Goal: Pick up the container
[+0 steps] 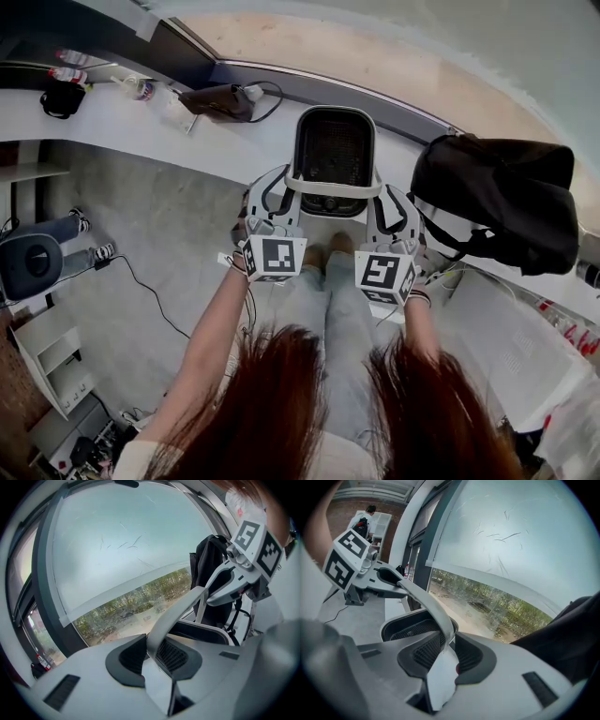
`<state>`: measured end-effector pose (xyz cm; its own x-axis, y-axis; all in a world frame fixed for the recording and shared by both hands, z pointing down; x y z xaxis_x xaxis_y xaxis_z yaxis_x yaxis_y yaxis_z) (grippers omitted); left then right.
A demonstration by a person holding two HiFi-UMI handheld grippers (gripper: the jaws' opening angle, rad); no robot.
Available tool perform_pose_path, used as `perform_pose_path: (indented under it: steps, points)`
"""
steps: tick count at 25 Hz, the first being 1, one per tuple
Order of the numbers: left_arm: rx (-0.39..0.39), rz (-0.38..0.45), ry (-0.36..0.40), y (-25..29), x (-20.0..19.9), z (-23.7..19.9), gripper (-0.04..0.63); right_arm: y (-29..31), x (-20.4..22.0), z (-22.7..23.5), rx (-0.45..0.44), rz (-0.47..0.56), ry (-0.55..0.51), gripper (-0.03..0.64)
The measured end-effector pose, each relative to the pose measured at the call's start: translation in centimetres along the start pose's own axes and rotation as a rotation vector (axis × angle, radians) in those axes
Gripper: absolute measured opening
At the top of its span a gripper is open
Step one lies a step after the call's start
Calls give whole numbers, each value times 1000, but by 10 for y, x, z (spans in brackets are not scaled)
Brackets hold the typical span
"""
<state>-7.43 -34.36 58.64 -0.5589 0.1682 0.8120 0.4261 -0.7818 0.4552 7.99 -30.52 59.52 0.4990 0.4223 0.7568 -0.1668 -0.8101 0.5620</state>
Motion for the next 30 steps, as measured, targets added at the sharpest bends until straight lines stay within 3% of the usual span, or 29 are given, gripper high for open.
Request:
perform_pose_path:
  steps: [18,30]
  points:
    - [-100,-59,-85,11,-7,-11,81,26,-16,10,-50,59,-48,86]
    - [-112,-103,-114,16,-15,-11,77,29,-16,19,-28,34,20,74]
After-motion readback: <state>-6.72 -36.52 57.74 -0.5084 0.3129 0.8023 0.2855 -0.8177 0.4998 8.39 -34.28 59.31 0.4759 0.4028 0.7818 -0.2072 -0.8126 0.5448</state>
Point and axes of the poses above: the fingertips, and each gripper's own axes: y forward along the fingers, z to its right, x out of its underside, the point moved 1 cm from there along -y, backward along the fingers, and after that the axes turned 1 degree about x, right-handed, at the moved point
